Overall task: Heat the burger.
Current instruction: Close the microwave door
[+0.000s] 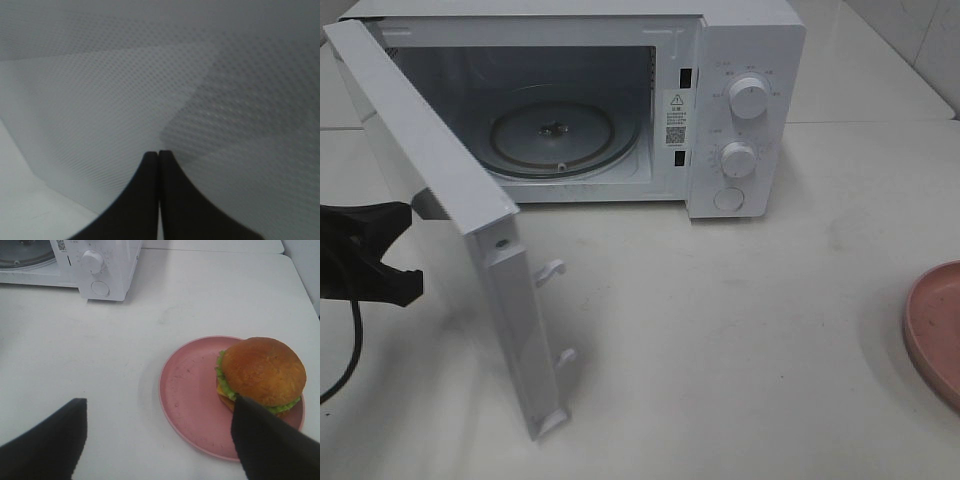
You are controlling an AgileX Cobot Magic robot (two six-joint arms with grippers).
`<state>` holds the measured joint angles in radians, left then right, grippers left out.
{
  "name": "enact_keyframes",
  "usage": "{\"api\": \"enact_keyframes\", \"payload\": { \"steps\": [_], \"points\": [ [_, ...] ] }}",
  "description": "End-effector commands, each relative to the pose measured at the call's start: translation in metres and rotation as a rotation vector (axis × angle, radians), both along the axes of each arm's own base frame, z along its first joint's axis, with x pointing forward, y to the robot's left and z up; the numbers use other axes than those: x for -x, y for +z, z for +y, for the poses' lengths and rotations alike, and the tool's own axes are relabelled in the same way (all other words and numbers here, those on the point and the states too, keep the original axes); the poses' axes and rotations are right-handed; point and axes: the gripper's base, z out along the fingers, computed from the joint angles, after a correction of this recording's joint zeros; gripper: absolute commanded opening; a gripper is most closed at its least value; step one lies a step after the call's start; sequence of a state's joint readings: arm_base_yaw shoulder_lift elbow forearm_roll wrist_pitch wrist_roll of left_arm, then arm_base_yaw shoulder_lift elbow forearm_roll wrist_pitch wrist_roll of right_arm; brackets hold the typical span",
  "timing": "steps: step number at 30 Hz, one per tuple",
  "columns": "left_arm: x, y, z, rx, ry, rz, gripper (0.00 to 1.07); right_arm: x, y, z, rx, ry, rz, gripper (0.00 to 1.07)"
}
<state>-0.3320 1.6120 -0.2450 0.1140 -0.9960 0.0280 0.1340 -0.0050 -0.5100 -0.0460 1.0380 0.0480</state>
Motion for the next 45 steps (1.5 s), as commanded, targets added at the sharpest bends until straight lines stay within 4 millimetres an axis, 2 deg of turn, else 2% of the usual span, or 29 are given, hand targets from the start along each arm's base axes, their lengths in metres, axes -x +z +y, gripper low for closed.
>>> {"api": "enact_keyframes", "payload": {
  "steps": [1,5,11,17,27,33,37,45],
  "points": [
    [-0.002,0.002,-0.011,0.028,-0.038,-0.021,0.00,0.003,-0.001,0.000,0.002,0.004,-0.026,0.76],
    [-0.006,-0.002,-0.030,0.031,-0.101,-0.019,0.00,0.003,-0.001,0.000,0.002,0.004,-0.026,0.76],
    [-0.015,0.000,-0.049,0.062,-0.097,-0.030,0.00,0.003,-0.001,0.000,0.002,0.004,-0.026,0.76],
    [-0.022,0.007,-0.060,0.104,-0.052,-0.044,0.00,0.003,-0.001,0.000,0.002,0.004,-0.026,0.76],
    [-0.050,0.010,-0.079,0.131,-0.027,-0.051,0.00,0.003,-0.001,0.000,0.002,0.004,-0.026,0.76],
    [-0.060,0.011,-0.103,0.147,-0.057,-0.060,0.00,0.003,-0.001,0.000,0.002,0.004,-0.026,0.76],
    [-0.070,0.012,-0.117,0.189,-0.001,-0.044,0.00,0.003,-0.001,0.000,0.002,0.004,-0.026,0.76],
    [-0.085,0.019,-0.129,0.212,0.077,-0.061,0.00,0.003,-0.001,0.000,0.002,0.004,-0.026,0.76]
  ]
}}
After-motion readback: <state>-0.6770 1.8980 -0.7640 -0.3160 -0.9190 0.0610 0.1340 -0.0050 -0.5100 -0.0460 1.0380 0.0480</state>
